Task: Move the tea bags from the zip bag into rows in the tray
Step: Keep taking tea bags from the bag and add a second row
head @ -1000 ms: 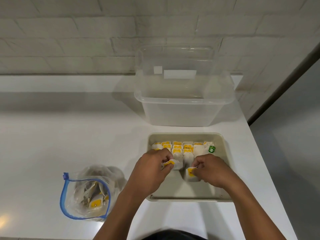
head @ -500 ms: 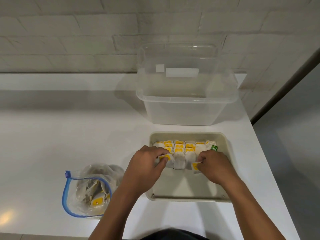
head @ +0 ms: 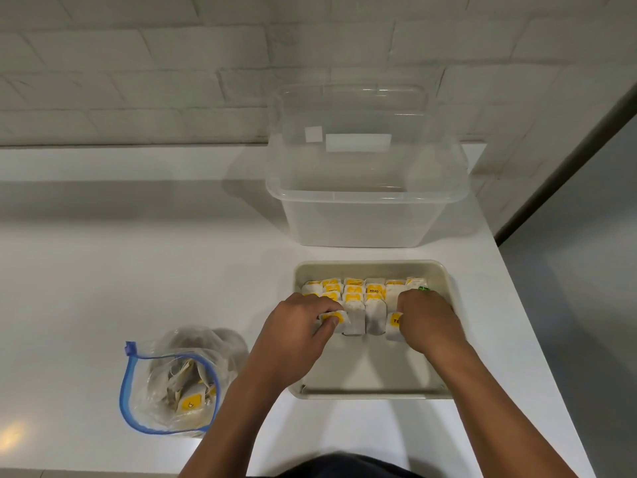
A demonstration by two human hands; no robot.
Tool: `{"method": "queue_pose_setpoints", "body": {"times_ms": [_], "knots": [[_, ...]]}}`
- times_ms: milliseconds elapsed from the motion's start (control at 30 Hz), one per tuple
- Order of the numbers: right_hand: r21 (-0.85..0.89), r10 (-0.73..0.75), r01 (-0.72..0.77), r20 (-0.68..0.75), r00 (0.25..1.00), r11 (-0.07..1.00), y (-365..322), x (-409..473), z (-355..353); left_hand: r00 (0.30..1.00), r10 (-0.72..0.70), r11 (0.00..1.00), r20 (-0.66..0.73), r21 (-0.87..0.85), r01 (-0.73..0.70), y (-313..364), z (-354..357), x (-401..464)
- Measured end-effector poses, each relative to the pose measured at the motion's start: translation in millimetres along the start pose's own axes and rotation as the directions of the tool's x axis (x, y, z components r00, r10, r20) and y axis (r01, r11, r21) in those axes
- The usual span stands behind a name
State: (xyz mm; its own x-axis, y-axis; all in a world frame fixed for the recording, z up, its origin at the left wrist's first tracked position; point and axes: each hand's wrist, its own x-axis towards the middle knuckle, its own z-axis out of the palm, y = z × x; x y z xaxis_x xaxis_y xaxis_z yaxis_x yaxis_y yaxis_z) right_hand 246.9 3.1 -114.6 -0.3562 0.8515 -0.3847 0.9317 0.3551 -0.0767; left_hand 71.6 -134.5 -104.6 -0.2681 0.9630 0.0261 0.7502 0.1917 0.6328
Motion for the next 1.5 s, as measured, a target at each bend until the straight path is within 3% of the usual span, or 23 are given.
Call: {"method": "queue_pose_setpoints", "body": {"times_ms": [633,933,1033,1167,1333,1500], "knots": [[0.039,0.080,-0.076,-0.105,0.991,0.996,-4.4,9.7,0.3,1.000,0.014,1.000,-0.003,0.017,-0.014,-1.0,1.3,0.0],[0.191,0.062,-0.024,-0.194,0.979,0.981,-0.7,-2.4,-3.6,1.000,0.030,0.999,-0.008,0.022,-0.030,-2.1,2.7,0.3],[0.112,0.007,0.009,-0.143,0.990,0.994,0.3,-18.6,4.9,0.999,0.041,0.998,-0.017,0.041,-0.041,-0.8,3.9,0.5],[0.131,-0.016,0.023,-0.058,0.998,0.991,-3.4,-32.0,20.1,0.999,0.035,0.999,0.025,-0.016,-0.035,5.0,8.6,1.6],[0.153,-0.016,0.025,-0.065,0.998,0.988,-1.8,-31.8,18.1,0.998,0.029,0.997,0.055,-0.072,-0.025,5.7,16.8,7.4],[0.235,-0.029,0.043,-0.061,0.998,0.971,-0.3,-36.1,14.6,0.995,0.045,0.999,0.086,-0.015,-0.044,11.4,19.4,22.7]]}}
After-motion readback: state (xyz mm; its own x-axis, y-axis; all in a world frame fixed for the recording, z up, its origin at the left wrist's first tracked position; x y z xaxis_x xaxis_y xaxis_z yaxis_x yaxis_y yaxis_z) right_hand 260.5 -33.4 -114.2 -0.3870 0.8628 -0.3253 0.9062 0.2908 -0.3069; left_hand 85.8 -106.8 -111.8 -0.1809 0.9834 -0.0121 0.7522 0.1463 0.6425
